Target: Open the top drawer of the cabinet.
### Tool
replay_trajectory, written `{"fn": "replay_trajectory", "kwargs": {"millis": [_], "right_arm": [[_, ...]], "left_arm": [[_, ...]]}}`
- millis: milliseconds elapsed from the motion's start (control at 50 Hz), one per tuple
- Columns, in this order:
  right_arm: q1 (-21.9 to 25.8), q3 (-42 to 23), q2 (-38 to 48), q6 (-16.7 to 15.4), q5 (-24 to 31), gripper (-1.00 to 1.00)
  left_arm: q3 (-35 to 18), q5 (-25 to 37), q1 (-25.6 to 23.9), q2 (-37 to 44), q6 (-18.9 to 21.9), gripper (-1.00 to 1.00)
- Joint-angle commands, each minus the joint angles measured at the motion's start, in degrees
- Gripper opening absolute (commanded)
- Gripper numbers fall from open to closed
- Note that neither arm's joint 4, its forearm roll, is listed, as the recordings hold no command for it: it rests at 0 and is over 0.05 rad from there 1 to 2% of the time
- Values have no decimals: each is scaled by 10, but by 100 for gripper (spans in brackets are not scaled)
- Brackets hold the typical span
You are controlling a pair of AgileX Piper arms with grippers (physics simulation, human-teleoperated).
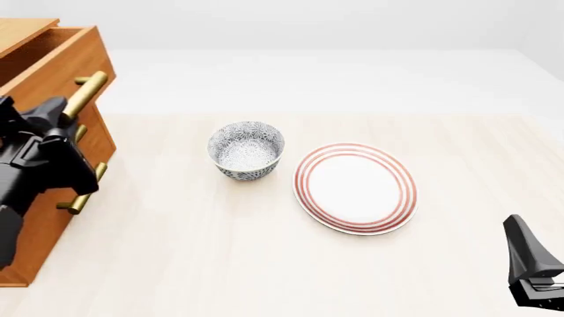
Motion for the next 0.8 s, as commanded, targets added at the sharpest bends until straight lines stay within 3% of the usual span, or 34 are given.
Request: {"fn": "replay_trajectory", "kwargs": {"millis": [20, 800], "right_arm": [[0, 0, 0, 0, 0, 100], [0, 0, 0, 0, 0, 100]], "left_arm": [[22, 3, -37, -20, 2, -100], [28, 42, -84, -86, -8, -100]]}}
